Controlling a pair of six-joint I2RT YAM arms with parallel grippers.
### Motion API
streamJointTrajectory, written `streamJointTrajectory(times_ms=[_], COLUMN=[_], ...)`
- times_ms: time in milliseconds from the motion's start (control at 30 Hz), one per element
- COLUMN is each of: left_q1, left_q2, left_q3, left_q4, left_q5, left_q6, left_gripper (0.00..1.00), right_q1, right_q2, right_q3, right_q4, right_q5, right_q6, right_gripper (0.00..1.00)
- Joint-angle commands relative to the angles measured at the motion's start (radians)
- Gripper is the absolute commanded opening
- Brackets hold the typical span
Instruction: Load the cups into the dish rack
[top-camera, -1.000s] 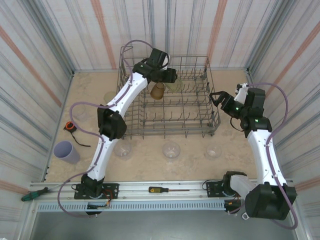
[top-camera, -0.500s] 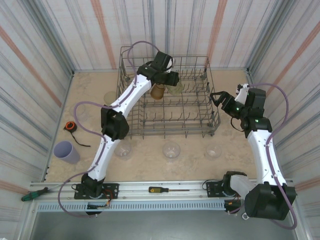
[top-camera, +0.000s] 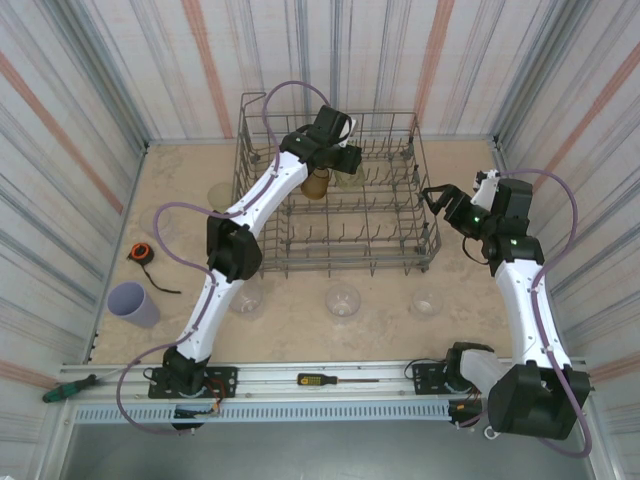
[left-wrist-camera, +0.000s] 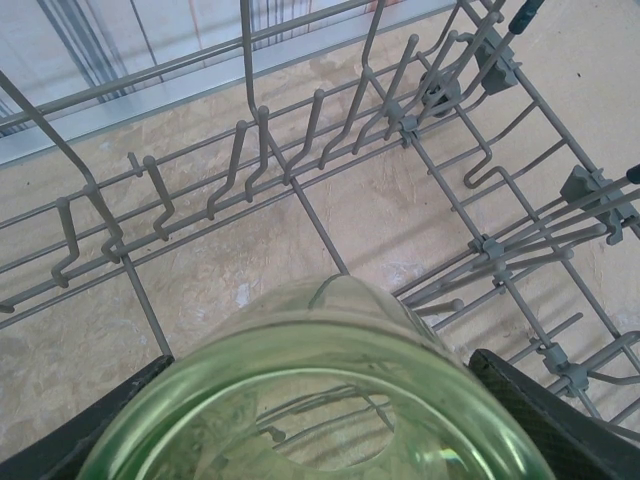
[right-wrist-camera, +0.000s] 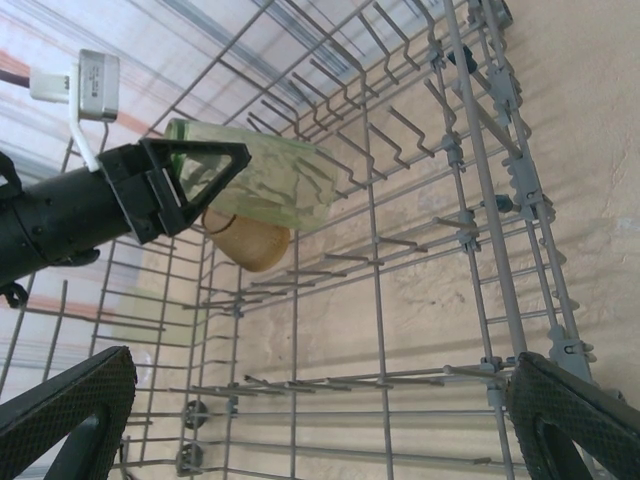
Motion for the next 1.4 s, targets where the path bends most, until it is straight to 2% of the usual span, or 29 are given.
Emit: streamJointTrajectory(times_ms=[0,100,333,700,900,1367], left_q1=[-0.003,-0.004,-0.006,-0.005,-0.006,-0.006], left_q2=[0.012,-0.022,-0.032,-0.114,-0.171,-0.362], left_q3=[-0.001,-0.073,-0.087,-0.098,-0.141,-0.319], left_q4=[0.003,0.070,0.093,0.118,0.124,0.148], left_q5=[0.040,0.114,0.115,0.130,0.072,0.044], left_q6=[-0.007,-0.033,-0.064,-0.098,-0.076,-0.061], left_gripper=[0.79,0.88,0.99,0.99,0.99,0.99], right_q1=[-0.009,-0.012,-0.016,-0.020,-0.019,-0.018], right_q2=[0.005,0.005,0.000,-0.006,-0.027,-0.045], right_q3=[-0.005,-0.006,-0.006,0.017,0.006,-0.001], right_q4=[0.017,0.020,0.022,0.008,0.007,-0.022], right_q5=[-0.028,-0.029,-0.039,-0.051,-0.054,-0.057], right_q6=[-0.022,-0.020,-0.018,-0.013,0.006,0.043], right_gripper=[0.99,0.99,0.99,0.99,0.99,0.99])
